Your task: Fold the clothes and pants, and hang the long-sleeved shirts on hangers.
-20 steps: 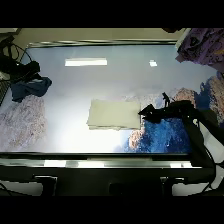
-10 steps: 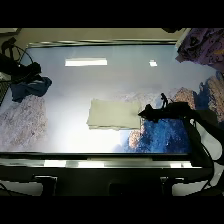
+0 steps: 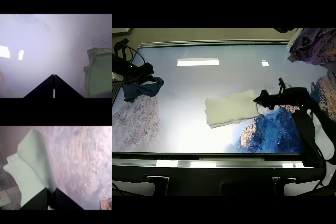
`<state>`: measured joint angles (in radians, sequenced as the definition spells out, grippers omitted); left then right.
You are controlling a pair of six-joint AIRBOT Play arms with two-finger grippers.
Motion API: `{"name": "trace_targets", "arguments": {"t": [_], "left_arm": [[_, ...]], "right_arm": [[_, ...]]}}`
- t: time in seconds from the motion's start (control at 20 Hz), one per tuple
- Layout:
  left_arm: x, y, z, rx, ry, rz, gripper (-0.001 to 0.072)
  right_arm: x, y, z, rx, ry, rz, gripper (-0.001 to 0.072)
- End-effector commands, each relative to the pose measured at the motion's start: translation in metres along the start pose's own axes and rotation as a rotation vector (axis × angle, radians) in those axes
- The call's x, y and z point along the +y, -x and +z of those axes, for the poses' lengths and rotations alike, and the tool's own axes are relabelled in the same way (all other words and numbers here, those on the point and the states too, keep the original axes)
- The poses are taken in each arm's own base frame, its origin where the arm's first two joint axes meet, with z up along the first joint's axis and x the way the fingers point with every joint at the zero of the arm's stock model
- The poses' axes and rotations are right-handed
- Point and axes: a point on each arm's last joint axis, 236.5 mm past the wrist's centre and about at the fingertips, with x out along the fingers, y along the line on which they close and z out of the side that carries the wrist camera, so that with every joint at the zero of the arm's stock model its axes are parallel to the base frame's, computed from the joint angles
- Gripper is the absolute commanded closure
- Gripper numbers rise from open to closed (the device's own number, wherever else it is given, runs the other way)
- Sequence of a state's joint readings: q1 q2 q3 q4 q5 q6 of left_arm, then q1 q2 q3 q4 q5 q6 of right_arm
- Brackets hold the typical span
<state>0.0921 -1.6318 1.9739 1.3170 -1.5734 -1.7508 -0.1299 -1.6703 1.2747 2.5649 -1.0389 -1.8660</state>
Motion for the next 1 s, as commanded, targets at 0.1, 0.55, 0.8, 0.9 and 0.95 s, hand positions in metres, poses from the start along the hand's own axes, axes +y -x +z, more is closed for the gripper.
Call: {"name": "trace_targets", "arguments": {"t": [0.1,0.55,0.8,0.9,0.95], "left_arm": [[0.000,0.000,-0.002,0.009,0.000,0.002,0.0688],[0.001,0.000,-0.004,0.017,0.000,0.004,0.0687],[0.002,0.000,-0.011,0.046,0.000,0.009,0.0687],[0.002,0.000,-0.013,0.054,0.000,0.010,0.0687],[0.002,0.000,-0.014,0.058,0.000,0.011,0.0687]], "right_arm": [[0.006,0.091,0.109,-0.289,-0.013,-0.131,0.0684],[-0.058,0.247,0.176,-0.607,-0.214,-0.212,0.0685],[-0.104,0.311,0.156,-0.691,-0.418,-0.356,0.0685],[-0.113,0.334,0.143,-0.722,-0.482,-0.416,0.0685],[-0.115,0.343,0.136,-0.734,-0.521,-0.443,0.0685]]}}
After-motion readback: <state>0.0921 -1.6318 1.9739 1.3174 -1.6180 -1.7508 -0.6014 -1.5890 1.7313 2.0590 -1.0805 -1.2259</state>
